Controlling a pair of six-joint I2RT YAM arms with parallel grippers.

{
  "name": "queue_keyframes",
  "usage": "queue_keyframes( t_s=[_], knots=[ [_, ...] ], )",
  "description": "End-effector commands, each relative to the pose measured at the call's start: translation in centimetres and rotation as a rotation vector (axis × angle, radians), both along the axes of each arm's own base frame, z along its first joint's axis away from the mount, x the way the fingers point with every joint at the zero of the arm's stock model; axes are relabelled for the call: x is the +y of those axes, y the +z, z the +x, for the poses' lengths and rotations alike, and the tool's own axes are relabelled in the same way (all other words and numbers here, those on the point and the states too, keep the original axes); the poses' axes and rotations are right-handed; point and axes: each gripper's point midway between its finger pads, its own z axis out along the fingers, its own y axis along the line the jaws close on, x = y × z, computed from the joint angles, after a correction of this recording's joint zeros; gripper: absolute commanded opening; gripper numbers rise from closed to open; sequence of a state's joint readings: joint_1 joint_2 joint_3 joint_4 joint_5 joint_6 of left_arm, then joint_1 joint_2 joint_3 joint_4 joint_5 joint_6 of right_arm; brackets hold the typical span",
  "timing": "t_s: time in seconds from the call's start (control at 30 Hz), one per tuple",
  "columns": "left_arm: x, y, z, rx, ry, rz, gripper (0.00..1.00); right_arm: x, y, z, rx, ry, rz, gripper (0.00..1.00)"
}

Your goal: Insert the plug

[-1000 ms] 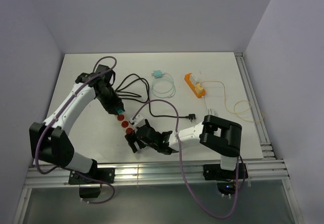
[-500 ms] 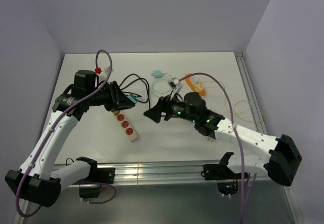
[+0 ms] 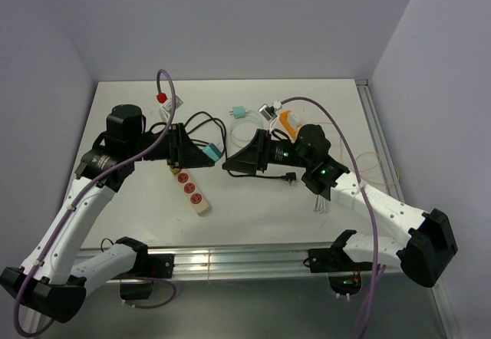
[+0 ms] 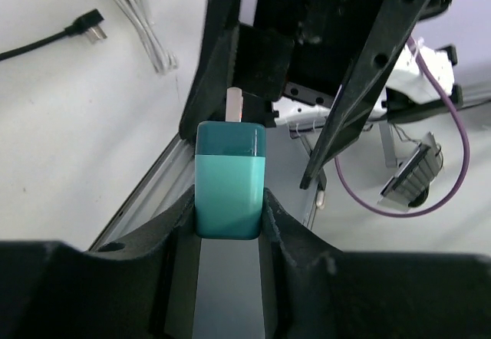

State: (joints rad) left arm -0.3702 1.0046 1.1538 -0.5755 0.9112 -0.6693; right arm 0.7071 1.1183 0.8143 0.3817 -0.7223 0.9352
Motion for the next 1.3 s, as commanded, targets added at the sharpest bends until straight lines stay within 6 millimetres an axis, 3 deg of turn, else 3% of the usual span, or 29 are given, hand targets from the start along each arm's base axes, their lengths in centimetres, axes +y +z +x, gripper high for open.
queue_keyframes(
  t_s=[0.0, 0.07, 0.23, 0.37, 0.5, 0.53, 0.6, 0.63, 0.7, 0.83, 0.87, 0.9, 0.93, 1.03, 1.07, 1.13, 1.17, 1.27],
  knots=[
    [-1.2, 2.1, -1.3, -0.114, -0.084, -0.039, 0.0, 0.0, 4.4, -0.9, -0.028, 0.105, 0.141, 0.83],
    [-1.7, 2.1, -1.9, -0.115, -0.109, -0.039, 0.0, -0.1, 5.5, -0.8, -0.044, 0.129, 0.183, 0.81],
    [-2.3, 2.0, -2.1, -0.113, -0.127, -0.033, 0.0, 0.5, 5.7, -0.6, -0.008, 0.173, 0.198, 0.7],
    [-2.4, 1.7, -1.8, -0.118, -0.115, -0.015, 0.0, 0.5, 5.9, -0.7, -0.004, 0.186, 0.208, 0.42],
    [-2.5, 1.6, -1.7, -0.117, -0.125, -0.017, 0.0, 0.3, 6.1, -1.1, -0.013, 0.191, 0.21, 0.37],
    [-2.6, 1.5, -1.7, -0.117, -0.125, -0.015, 0.0, 0.2, 6.1, -1.2, -0.016, 0.19, 0.21, 0.31],
    [-2.6, 1.5, -1.5, -0.113, -0.12, -0.007, 0.0, 0.2, 6.0, -1.3, -0.012, 0.192, 0.203, 0.05],
    [-2.6, 1.5, -1.5, -0.113, -0.12, -0.007, 0.0, 0.2, 6.0, -1.3, -0.014, 0.193, 0.202, 0.0],
    [-2.2, 1.5, -0.5, -0.118, -0.046, 0.022, 0.0, 0.0, 5.7, -1.4, -0.015, 0.181, 0.201, 0.0],
    [-0.8, 2.0, 2.2, -0.153, 0.181, 0.061, 0.01, -0.8, 4.7, 0.5, 0.049, 0.001, 0.233, 0.0],
    [-0.4, 2.8, 2.1, -0.168, 0.219, 0.031, 0.05, -1.2, 5.4, 0.5, 0.05, -0.023, 0.277, 0.0],
    [-0.2, 2.0, 2.5, -0.125, 0.265, 0.019, 0.09, -1.6, 6.0, 0.5, 0.045, -0.045, 0.308, 0.0],
    [-0.3, 2.8, 2.9, -0.15, 0.289, -0.027, 0.12, -1.9, 6.1, 0.6, 0.05, -0.067, 0.325, 0.0],
    [-0.1, 2.4, 2.7, -0.122, 0.321, -0.078, 0.27, -2.3, 6.2, 1.2, 0.065, -0.135, 0.357, 0.0],
    [0.0, 2.5, 2.7, -0.128, 0.329, -0.091, 0.41, -2.4, 6.5, 1.4, 0.068, -0.151, 0.373, 0.0],
    [0.3, 2.3, 3.0, -0.124, 0.358, -0.084, 0.52, -2.6, 6.7, 1.5, 0.072, -0.162, 0.381, 0.0],
    [0.6, 2.4, 2.8, -0.127, 0.371, -0.084, 0.64, -2.5, 6.8, 1.5, 0.07, -0.164, 0.377, 0.0],
    [1.2, 3.0, 2.7, -0.138, 0.404, -0.098, 0.8, -2.8, 6.7, 1.9, 0.079, -0.199, 0.382, 0.0]
  ],
)
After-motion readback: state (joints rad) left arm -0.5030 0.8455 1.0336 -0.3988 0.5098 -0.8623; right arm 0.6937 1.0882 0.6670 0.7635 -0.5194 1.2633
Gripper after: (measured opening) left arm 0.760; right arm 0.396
